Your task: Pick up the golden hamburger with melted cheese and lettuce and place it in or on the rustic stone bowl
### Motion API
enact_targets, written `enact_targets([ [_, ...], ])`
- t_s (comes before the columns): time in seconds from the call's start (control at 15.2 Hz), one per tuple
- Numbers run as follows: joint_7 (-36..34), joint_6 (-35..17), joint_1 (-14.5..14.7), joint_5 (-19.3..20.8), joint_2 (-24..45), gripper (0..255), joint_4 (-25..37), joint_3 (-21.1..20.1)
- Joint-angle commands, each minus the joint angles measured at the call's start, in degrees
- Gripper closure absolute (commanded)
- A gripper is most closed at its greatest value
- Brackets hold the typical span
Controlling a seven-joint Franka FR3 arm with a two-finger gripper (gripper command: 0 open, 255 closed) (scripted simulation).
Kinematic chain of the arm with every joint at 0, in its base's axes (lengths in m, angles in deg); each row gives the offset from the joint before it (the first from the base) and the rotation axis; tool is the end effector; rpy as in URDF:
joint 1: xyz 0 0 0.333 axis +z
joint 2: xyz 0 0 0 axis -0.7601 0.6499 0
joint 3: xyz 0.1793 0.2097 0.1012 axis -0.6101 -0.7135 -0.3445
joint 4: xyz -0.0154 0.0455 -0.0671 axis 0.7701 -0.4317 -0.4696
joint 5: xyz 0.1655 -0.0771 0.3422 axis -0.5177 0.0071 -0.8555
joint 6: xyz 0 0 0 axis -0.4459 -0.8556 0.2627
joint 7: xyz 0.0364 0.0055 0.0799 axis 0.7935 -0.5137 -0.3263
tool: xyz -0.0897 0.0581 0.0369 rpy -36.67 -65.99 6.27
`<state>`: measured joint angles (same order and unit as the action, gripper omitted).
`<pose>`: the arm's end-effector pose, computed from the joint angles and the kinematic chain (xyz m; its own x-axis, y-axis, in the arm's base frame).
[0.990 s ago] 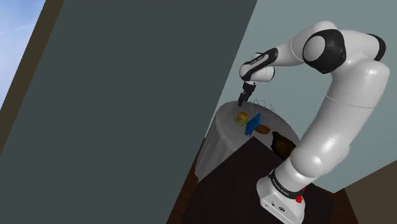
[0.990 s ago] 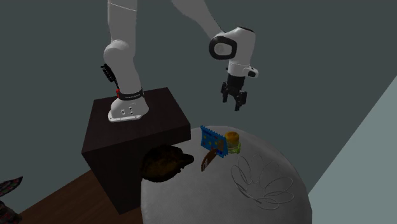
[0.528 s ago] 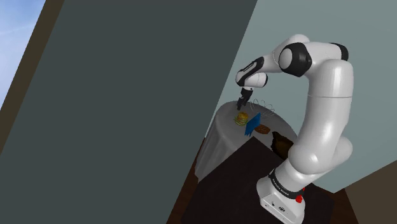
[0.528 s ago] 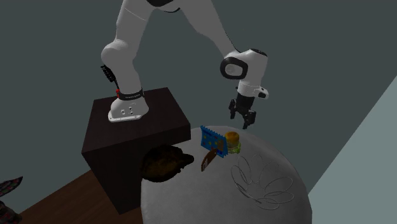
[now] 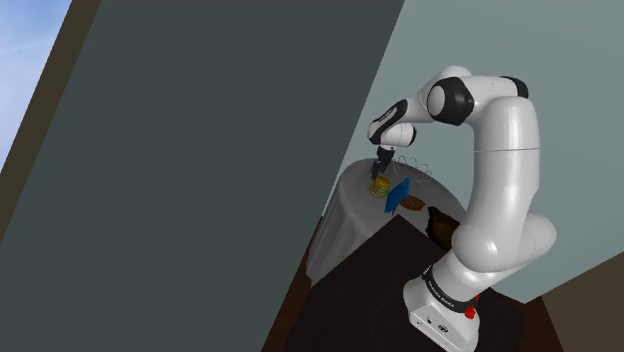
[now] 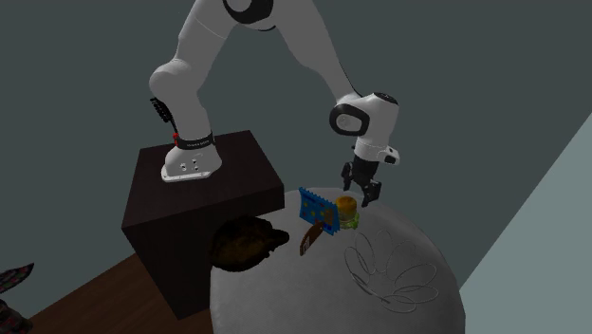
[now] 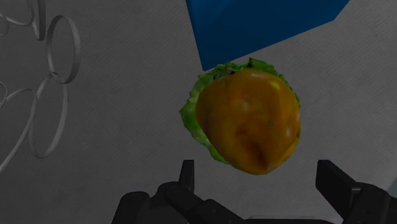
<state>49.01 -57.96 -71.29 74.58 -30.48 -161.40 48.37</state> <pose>0.4582 -0.3868 0.1252 0.9859 0.0956 -0.1373 0.0963 -0.9953 -0.0016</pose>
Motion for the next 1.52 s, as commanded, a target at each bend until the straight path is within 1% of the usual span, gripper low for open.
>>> enact_targets([
  [0.0,0.18,-0.93,-0.27,-0.31,0.96,0,0.05,-0.3],
  [0.46,0.18,-0.91,-0.27,-0.31,0.97,0,0.07,-0.3],
  [0.53,0.18,-0.91,-0.27,-0.31,0.97,255,0.07,-0.3],
  [1.12,0.18,-0.9,-0.28,-0.32,1.03,255,0.17,-0.33],
  [1.19,0.18,-0.9,-0.28,-0.32,1.04,0,0.17,-0.33],
  [1.32,10.77,-6.14,-4.67,-1.92,-5.27,0,-7.25,-3.33],
  [1.45,22.61,-9.67,-10.74,-4.78,-10.53,0,-12.95,-7.37],
])
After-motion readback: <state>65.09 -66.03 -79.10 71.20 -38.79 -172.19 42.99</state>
